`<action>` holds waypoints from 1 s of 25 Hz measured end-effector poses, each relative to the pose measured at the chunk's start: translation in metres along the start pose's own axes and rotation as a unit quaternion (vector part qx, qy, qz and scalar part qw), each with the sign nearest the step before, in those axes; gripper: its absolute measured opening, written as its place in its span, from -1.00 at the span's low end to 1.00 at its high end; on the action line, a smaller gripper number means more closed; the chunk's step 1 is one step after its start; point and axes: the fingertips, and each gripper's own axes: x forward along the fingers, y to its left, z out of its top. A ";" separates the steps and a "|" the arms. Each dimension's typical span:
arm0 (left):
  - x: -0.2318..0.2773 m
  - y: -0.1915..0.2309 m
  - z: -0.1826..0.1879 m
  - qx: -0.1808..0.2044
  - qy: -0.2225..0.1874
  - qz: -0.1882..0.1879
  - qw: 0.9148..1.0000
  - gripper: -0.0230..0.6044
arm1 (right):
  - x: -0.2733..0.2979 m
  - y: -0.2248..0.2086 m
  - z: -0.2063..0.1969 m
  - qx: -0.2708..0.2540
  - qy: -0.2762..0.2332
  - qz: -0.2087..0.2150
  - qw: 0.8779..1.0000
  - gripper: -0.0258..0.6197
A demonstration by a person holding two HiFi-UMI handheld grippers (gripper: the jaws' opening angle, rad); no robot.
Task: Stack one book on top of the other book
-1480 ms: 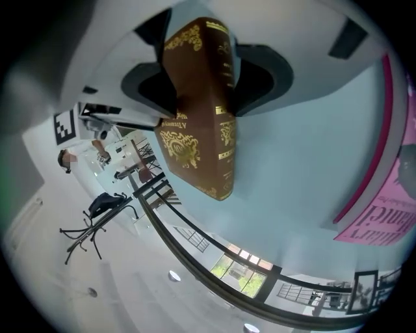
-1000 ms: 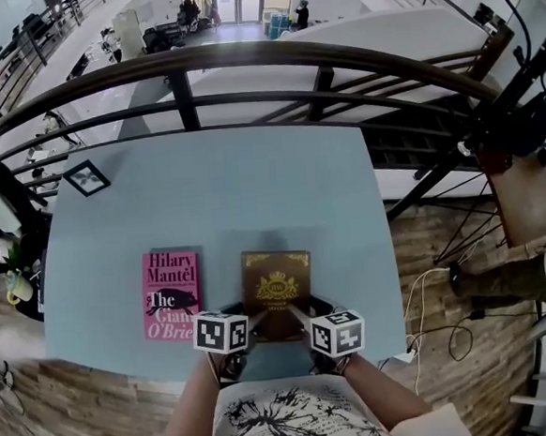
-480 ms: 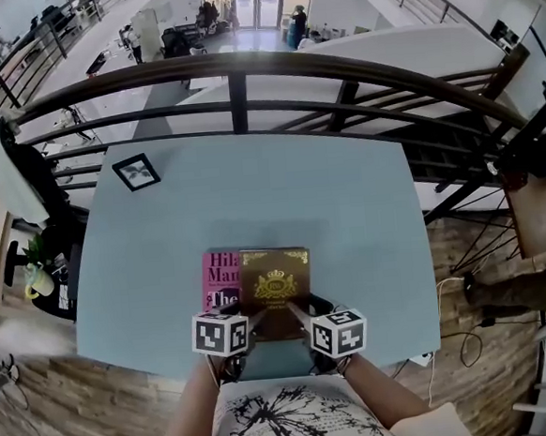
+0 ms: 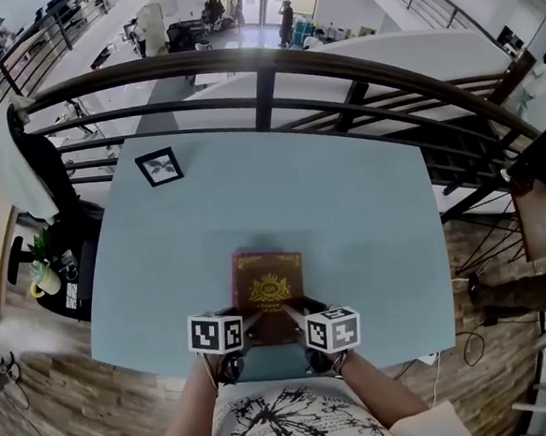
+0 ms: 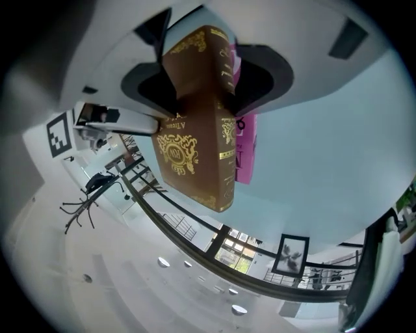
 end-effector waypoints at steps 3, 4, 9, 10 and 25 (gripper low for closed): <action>-0.002 0.013 0.001 -0.008 0.003 -0.008 1.000 -0.04 | 0.011 0.008 -0.001 0.006 0.001 -0.007 1.000 -0.29; -0.002 0.017 0.002 -0.009 0.005 -0.010 1.000 -0.04 | 0.014 0.009 -0.001 0.009 0.001 -0.009 1.000 -0.29; 0.004 0.030 0.000 -0.031 0.016 -0.016 0.999 -0.04 | 0.026 0.008 -0.005 0.022 0.006 -0.019 1.000 -0.29; 0.006 0.031 -0.001 -0.037 0.018 -0.018 0.999 -0.04 | 0.027 0.007 -0.006 0.023 0.008 -0.022 0.999 -0.29; -0.002 0.031 0.003 0.050 0.012 -0.009 0.999 -0.05 | 0.022 0.007 -0.002 -0.056 0.022 -0.044 0.997 -0.19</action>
